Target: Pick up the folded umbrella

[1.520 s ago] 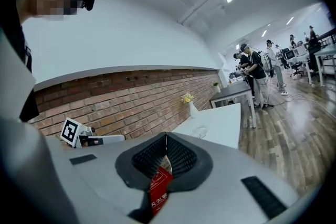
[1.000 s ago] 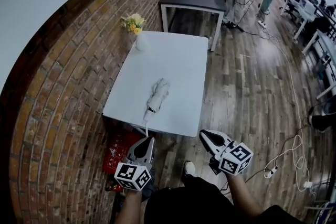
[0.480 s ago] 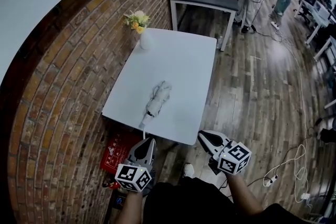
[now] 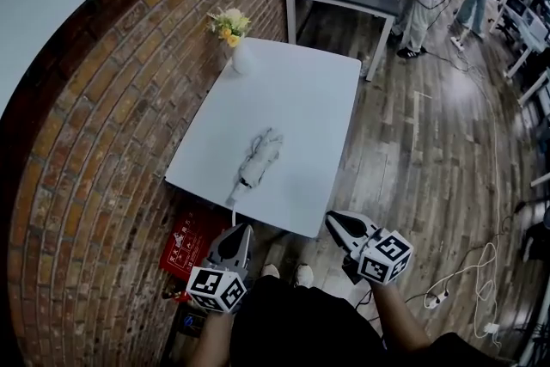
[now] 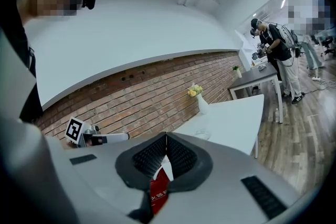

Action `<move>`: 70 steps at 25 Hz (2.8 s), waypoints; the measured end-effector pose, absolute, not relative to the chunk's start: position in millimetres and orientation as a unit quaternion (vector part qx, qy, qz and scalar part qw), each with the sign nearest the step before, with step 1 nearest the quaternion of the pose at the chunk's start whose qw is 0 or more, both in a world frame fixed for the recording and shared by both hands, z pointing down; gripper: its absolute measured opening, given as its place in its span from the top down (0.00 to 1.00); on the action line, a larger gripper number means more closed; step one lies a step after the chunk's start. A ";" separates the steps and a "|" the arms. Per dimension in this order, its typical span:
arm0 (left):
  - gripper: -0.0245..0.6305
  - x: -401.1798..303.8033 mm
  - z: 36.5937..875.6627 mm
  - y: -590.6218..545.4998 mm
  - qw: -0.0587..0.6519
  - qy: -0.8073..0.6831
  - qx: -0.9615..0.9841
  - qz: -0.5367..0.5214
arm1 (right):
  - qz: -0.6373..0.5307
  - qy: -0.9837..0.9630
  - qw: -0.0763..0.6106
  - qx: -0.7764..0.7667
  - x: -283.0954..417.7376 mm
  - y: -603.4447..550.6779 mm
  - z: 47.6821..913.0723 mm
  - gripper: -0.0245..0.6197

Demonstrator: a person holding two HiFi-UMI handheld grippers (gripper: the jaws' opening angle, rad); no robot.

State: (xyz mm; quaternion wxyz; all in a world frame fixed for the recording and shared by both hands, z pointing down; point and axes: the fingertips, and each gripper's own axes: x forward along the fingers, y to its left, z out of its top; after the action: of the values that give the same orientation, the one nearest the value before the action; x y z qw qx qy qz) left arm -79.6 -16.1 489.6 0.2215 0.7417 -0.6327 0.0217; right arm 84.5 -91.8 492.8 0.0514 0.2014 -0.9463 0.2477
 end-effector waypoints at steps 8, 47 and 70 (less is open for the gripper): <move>0.94 -89.9 497.6 -27.4 0.232 -0.629 0.741 0.034 | 0.259 -0.945 0.054 0.193 67.9 -98.1 495.7 0.93; 0.81 -157.0 632.3 -208.8 0.291 -0.525 0.776 0.193 | 0.273 -0.911 0.146 0.272 -33.8 -187.7 563.1 0.93; 0.40 -143.6 713.4 -247.8 0.315 -0.476 0.753 0.328 | 0.308 -0.877 0.165 0.330 -23.7 -197.1 585.6 0.93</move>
State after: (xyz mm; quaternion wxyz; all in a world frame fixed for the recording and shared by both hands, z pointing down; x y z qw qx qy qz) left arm -143.6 -247.8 713.4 0.3150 0.7527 -0.4760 0.3282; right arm -23.7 -197.1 585.6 0.1650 0.3301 -0.8771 0.3076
